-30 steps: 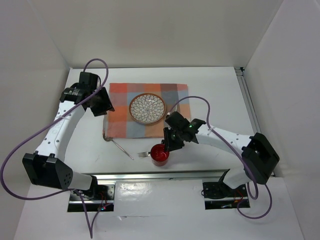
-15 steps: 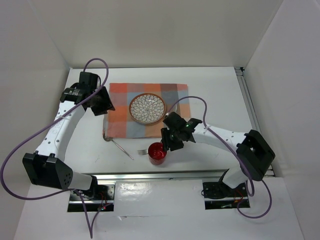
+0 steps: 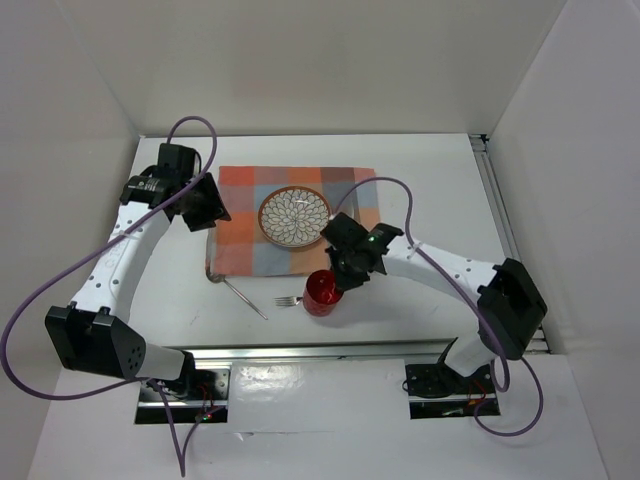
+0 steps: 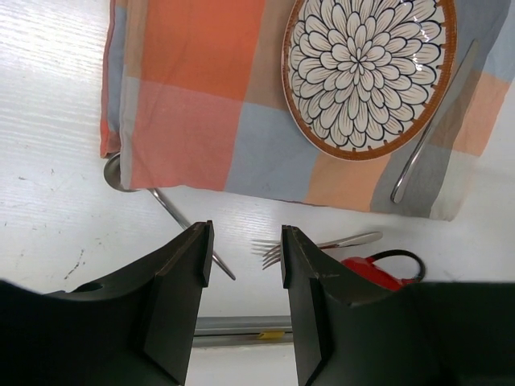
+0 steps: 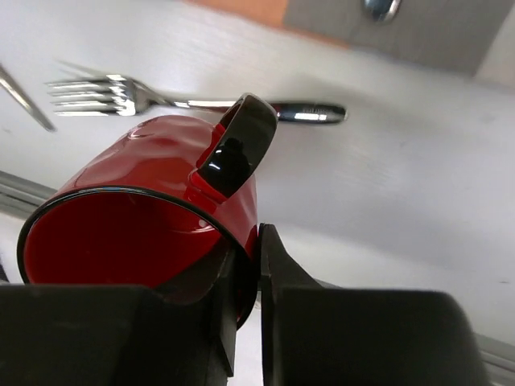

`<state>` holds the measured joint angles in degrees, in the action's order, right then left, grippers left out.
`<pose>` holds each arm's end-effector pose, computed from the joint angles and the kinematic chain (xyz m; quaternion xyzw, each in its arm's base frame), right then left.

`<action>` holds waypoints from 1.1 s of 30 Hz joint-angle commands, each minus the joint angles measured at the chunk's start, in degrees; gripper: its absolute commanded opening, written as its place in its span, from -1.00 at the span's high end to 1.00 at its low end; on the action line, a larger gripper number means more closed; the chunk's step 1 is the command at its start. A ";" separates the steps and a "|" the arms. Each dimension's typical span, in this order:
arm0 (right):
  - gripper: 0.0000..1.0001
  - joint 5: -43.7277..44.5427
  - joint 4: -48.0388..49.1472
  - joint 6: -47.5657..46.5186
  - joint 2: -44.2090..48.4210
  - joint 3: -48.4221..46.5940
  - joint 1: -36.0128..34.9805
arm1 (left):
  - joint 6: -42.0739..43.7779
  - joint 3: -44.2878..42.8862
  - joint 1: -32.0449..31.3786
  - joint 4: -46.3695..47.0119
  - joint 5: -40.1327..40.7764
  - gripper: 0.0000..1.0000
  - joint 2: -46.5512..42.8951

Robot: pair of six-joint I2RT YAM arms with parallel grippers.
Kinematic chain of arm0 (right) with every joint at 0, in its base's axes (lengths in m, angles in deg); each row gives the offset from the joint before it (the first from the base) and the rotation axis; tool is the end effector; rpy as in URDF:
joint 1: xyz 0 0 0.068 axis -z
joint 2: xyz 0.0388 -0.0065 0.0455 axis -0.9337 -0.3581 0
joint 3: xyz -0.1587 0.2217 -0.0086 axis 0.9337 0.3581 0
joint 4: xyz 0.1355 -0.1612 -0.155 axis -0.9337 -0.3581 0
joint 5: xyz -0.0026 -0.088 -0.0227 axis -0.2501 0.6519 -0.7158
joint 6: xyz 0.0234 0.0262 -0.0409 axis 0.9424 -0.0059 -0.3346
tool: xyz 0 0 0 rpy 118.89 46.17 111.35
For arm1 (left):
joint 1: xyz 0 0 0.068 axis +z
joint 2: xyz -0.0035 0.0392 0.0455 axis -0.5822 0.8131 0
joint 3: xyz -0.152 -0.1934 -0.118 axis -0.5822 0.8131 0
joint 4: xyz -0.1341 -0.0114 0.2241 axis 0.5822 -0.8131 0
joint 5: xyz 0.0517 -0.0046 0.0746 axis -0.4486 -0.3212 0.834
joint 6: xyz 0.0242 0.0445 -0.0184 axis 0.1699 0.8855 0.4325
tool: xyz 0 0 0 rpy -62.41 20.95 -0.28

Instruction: Set the dinner table for one person

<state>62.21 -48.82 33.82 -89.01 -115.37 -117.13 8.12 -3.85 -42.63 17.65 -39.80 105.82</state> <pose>0.1988 0.2209 0.2259 -0.1249 0.9715 0.1260 0.1574 0.2810 -0.0354 0.3547 -0.2331 0.9128 -0.1342 0.3074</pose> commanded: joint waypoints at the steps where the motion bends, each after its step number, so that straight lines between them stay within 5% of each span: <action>1: 1.00 5.48 -5.93 -2.18 3.29 -11.79 1.00 | 0.76 0.68 0.52 0.81 -0.09 -0.11 -0.69; 10: 1.00 12.78 -10.25 -7.46 -16.55 -43.94 19.54 | 0.15 4.72 0.00 1.95 -1.57 -0.14 -1.21; 11: 1.00 12.78 -9.55 -8.07 -18.75 -46.61 21.03 | 0.15 4.72 -0.70 1.26 -1.58 -0.56 -1.22; 12: 1.00 12.78 -9.02 -8.07 -23.04 -48.90 23.66 | 0.15 4.72 -2.62 0.64 -0.97 -0.78 -1.22; 17: 1.00 11.21 -7.61 -8.69 -36.25 -65.75 30.09 | -1.26 9.36 -4.57 -1.21 1.41 -0.85 -3.23; 33: 1.00 6.81 -2.79 -9.83 -50.06 -73.53 33.88 | -9.96 27.49 -6.77 3.53 2.55 -1.00 -8.51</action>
<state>70.32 -57.10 23.96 -139.83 -185.23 -82.75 0.36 23.45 -49.25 19.44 -38.19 99.41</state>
